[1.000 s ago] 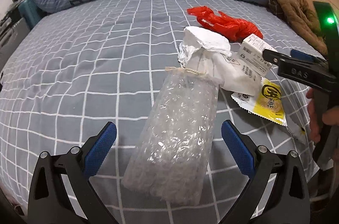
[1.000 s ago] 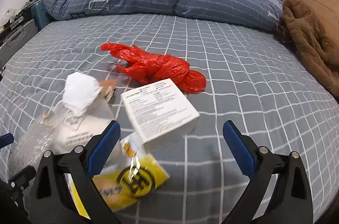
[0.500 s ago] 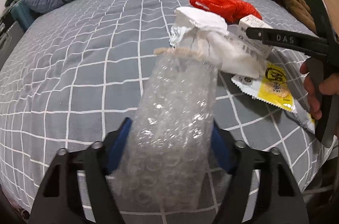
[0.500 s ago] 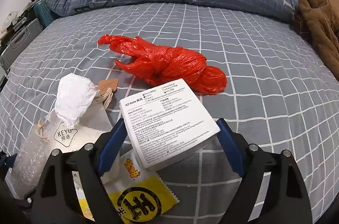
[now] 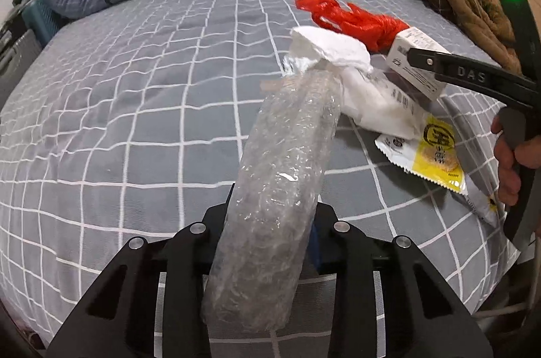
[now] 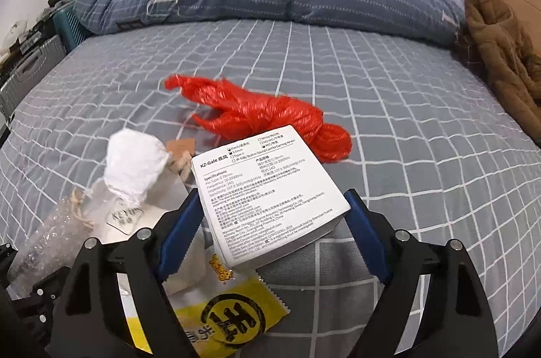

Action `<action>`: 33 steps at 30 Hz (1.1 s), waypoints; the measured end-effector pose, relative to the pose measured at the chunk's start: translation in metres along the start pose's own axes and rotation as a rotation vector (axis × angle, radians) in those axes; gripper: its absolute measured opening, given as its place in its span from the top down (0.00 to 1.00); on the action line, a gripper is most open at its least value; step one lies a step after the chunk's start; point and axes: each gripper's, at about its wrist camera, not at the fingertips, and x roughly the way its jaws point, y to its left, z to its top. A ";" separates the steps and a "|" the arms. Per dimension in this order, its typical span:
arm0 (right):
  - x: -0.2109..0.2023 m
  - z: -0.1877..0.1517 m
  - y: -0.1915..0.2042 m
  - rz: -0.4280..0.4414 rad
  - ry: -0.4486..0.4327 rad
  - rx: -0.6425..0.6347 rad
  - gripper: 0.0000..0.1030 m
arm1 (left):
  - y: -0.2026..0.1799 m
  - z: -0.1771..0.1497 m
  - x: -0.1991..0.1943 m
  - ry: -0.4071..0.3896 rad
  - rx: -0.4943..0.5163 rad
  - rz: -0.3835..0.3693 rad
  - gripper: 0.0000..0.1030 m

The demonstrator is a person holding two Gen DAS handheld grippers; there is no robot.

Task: Collect trash
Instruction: 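Lift the bubble-wrap sleeve and white box and carry both over the bin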

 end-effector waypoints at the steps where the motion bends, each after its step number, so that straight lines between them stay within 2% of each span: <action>1: -0.003 0.000 0.001 -0.004 -0.006 0.001 0.23 | 0.002 0.001 -0.003 -0.007 -0.009 0.001 0.68; 19: -0.073 -0.001 0.010 -0.057 -0.079 0.041 0.23 | 0.011 0.008 -0.052 -0.125 -0.046 -0.029 0.68; 33: -0.142 -0.024 0.029 -0.066 -0.152 0.016 0.23 | 0.010 -0.013 -0.092 -0.165 -0.043 -0.029 0.68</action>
